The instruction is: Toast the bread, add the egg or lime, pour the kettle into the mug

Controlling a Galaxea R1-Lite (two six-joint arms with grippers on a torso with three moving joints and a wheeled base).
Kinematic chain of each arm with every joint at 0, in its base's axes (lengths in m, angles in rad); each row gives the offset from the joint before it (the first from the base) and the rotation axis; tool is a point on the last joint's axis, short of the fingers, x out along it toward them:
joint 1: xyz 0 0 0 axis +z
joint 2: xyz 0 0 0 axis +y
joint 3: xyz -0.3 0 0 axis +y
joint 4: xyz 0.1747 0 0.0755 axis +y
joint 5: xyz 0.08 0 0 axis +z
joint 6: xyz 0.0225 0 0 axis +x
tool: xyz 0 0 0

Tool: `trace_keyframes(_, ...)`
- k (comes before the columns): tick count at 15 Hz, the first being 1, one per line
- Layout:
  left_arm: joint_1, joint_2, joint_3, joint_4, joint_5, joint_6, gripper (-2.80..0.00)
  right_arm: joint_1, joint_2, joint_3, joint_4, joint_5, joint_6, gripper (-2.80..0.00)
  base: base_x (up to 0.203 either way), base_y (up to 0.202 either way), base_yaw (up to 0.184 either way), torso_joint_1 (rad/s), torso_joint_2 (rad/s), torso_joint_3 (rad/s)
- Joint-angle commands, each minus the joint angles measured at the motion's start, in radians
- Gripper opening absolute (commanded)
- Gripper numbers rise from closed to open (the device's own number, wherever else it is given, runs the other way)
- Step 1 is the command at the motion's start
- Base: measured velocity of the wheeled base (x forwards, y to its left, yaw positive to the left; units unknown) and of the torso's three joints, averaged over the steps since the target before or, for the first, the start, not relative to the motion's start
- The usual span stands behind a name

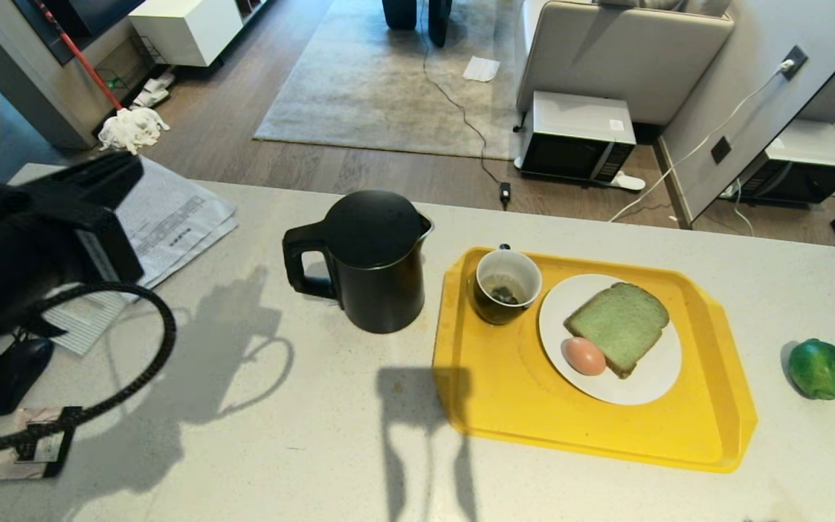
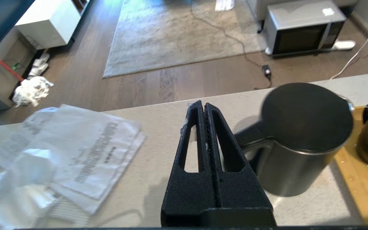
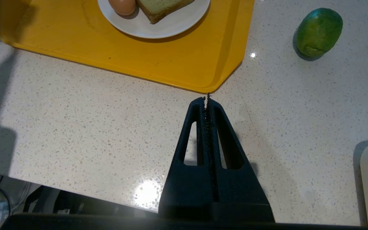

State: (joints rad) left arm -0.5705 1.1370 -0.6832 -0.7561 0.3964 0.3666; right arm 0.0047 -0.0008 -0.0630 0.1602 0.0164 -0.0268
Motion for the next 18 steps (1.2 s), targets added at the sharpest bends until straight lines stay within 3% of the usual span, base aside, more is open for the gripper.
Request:
trace_keyframes(1,0.107,-0.086,-0.139,0.233,-0.075,-0.006,-2.8,0.0,0.001,-0.001,0.001,0.001,-0.001,-2.8,0.0,0.0,0.0,0.0,0.0,0.0)
trace_keyframes(3,0.189,-0.114,-0.157,0.258,-0.177,-0.001,-2.8,0.0,0.001,0.0,0.001,0.001,-0.001,-2.8,0.0,0.0,0.0,0.0,0.0,0.0)
trace_keyframes(5,0.199,-0.205,-0.096,0.268,-0.221,0.014,-2.8,0.0,0.001,0.0,0.002,0.001,-0.001,-2.8,0.0,0.0,0.0,0.0,0.0,0.0)
trace_keyframes(8,0.254,-0.441,0.09,0.305,-0.239,0.027,-2.8,0.0,0.001,0.0,0.001,0.001,-0.001,-2.8,0.0,0.0,0.0,0.0,0.0,0.0)
trace_keyframes(12,0.405,-0.714,0.355,0.433,-0.262,0.034,-2.8,0.0,0.001,0.0,0.001,0.001,-0.001,-2.8,0.0,0.0,0.0,0.0,0.0,0.0)
trace_keyframes(15,0.576,-0.839,0.527,0.463,-0.414,0.029,-2.8,0.0,0.001,0.0,0.001,0.001,-0.001,-2.8,0.0,0.0,0.0,0.0,0.0,0.0)
trace_keyframes(18,0.585,-0.965,0.674,0.48,-0.472,0.02,-2.8,0.0,0.001,0.0,0.001,0.001,-0.001,-2.8,0.0,0.0,0.0,0.0,0.0,0.0)
